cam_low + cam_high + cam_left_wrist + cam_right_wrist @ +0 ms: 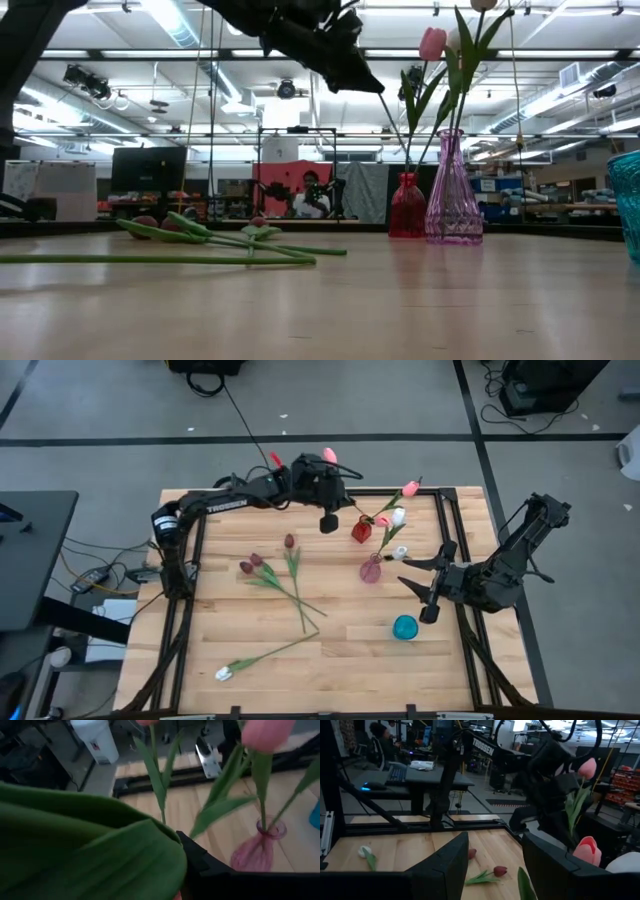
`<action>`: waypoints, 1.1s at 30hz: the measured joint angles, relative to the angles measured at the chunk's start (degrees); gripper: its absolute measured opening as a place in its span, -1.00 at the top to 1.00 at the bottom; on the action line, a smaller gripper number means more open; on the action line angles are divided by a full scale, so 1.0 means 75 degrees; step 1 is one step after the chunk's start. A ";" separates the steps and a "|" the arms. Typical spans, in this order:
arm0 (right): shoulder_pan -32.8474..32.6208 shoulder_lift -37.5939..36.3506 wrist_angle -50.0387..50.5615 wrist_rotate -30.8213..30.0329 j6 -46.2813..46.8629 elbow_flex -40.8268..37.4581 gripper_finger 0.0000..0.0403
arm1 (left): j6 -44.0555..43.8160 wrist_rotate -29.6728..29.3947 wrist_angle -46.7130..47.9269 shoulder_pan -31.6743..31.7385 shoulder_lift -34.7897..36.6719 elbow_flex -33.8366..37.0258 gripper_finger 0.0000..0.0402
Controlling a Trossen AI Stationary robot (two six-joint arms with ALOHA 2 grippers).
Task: Sort flowers into vase by color
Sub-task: Put the pink tulip into the red vase
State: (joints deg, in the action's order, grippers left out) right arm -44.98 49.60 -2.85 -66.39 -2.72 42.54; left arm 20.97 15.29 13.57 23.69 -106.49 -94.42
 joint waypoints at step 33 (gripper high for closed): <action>0.0022 0.0000 -0.1481 0.0646 -0.1087 0.0000 0.04 | -0.0047 -0.0239 0.1098 -0.0109 -0.0673 -0.1052 0.97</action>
State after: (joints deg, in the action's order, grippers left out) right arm -44.82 49.60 -13.96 -61.54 -10.87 42.54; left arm 20.62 13.50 21.80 22.87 -111.54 -102.31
